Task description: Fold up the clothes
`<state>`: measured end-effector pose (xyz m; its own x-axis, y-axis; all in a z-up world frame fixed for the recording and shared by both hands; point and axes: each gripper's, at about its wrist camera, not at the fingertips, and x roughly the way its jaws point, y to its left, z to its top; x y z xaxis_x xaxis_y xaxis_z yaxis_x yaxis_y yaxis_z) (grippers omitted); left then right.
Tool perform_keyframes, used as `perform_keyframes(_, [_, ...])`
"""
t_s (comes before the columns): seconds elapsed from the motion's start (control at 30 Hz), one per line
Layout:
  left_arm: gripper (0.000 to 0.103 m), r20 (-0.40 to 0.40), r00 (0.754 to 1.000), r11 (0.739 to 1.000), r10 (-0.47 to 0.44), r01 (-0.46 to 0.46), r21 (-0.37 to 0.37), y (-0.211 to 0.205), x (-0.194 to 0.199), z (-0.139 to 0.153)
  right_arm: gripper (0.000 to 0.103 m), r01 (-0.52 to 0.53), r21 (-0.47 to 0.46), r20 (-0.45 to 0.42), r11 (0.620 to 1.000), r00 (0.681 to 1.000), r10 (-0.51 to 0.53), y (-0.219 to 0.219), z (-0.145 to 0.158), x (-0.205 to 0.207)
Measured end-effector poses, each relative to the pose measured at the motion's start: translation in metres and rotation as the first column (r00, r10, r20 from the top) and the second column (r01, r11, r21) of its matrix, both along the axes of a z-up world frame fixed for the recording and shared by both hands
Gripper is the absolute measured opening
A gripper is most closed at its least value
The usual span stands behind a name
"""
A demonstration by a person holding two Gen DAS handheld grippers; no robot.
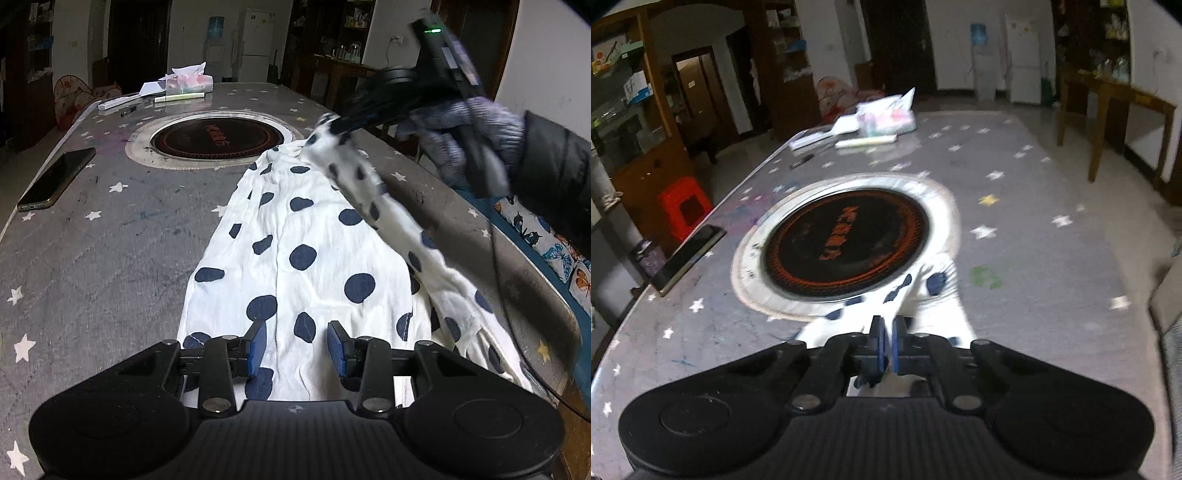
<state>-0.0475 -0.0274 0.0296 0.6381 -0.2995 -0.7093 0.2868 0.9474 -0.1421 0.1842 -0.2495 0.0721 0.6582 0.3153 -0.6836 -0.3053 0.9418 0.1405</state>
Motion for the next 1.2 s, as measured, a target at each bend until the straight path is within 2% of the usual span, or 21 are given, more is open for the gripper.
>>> perform_keyframes(0.23, [0.041,0.002,1.000,1.000,-0.003,0.003,0.013,-0.002,-0.002,-0.004,0.003,0.084,-0.083,0.058,0.993,0.995,-0.080,-0.059,0.021,-0.027])
perform_keyframes(0.53, [0.042,0.006,1.000,1.000,-0.006,0.005,0.031,-0.002,-0.006,-0.005,0.004,0.208,-0.198,-0.010,0.958,0.977,-0.214,-0.117,0.004,-0.055])
perform_keyframes(0.6, [0.043,0.007,1.000,0.999,-0.007,0.006,0.034,-0.002,-0.008,-0.005,0.008,0.232,-0.228,-0.026,0.946,0.969,-0.244,-0.126,0.000,-0.059])
perform_keyframes(0.67, [0.043,0.008,1.000,0.999,-0.003,0.003,0.036,-0.001,-0.009,-0.005,0.016,0.245,-0.235,-0.006,0.941,0.967,-0.253,-0.128,0.003,-0.064])
perform_keyframes(0.7, [0.043,0.007,1.000,0.999,0.000,-0.001,0.036,0.000,-0.009,-0.005,0.016,0.250,-0.236,0.006,0.939,0.967,-0.255,-0.128,0.005,-0.066])
perform_keyframes(0.8, [0.043,0.010,1.000,0.999,0.019,-0.019,0.038,0.003,-0.011,-0.003,0.018,0.214,-0.193,0.037,0.958,0.977,-0.210,-0.116,0.015,-0.066])
perform_keyframes(0.9, [0.043,0.021,0.999,0.998,0.039,-0.040,0.048,0.007,-0.014,0.000,0.018,0.121,-0.143,0.042,0.982,0.992,-0.116,-0.086,0.018,-0.060])
perform_keyframes(1.03, [0.043,0.026,0.998,0.996,0.065,-0.067,0.065,0.014,-0.017,0.002,0.022,-0.008,-0.060,-0.023,0.998,1.000,0.006,-0.046,0.008,-0.046])
perform_keyframes(1.13, [0.043,0.031,0.996,0.993,0.088,-0.090,0.076,0.021,-0.021,0.003,0.023,-0.065,-0.071,-0.065,0.995,0.996,0.061,-0.015,-0.006,-0.033])
perform_keyframes(1.2, [0.043,0.040,0.993,0.990,0.109,-0.113,0.090,0.024,-0.024,0.003,0.030,-0.084,-0.083,-0.092,0.993,0.993,0.076,0.000,-0.017,-0.024])
